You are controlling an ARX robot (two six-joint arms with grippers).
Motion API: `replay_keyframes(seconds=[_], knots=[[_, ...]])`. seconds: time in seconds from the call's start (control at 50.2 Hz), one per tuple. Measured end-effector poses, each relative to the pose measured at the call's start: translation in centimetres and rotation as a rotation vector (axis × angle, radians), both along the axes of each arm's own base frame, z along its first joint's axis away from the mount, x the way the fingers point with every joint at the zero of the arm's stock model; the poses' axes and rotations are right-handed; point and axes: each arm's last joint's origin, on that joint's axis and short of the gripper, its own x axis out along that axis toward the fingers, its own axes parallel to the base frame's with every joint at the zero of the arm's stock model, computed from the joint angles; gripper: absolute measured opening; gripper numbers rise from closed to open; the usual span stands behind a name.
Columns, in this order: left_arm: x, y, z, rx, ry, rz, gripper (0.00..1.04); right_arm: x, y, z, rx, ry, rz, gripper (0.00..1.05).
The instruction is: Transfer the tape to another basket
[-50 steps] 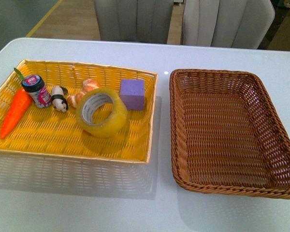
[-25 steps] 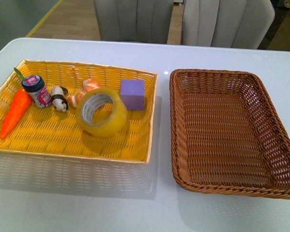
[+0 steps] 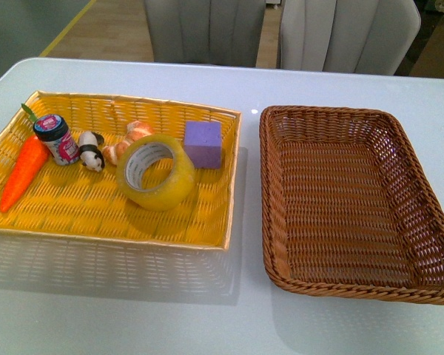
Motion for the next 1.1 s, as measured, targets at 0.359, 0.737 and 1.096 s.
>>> replay_keyframes(seconds=[0.359, 0.737, 1.096], knots=[[0.0, 0.0, 0.0, 0.000, 0.000, 0.000, 0.96, -1.4, 0.0, -0.3, 0.000, 0.007, -0.001, 0.02], [0.0, 0.0, 0.0, 0.000, 0.000, 0.000, 0.96, -1.4, 0.0, -0.3, 0.000, 0.005, 0.000, 0.37], [3.6, -0.9, 0.6, -0.173, 0.593, -0.215, 0.96, -1.5, 0.0, -0.3, 0.000, 0.005, 0.000, 0.97]])
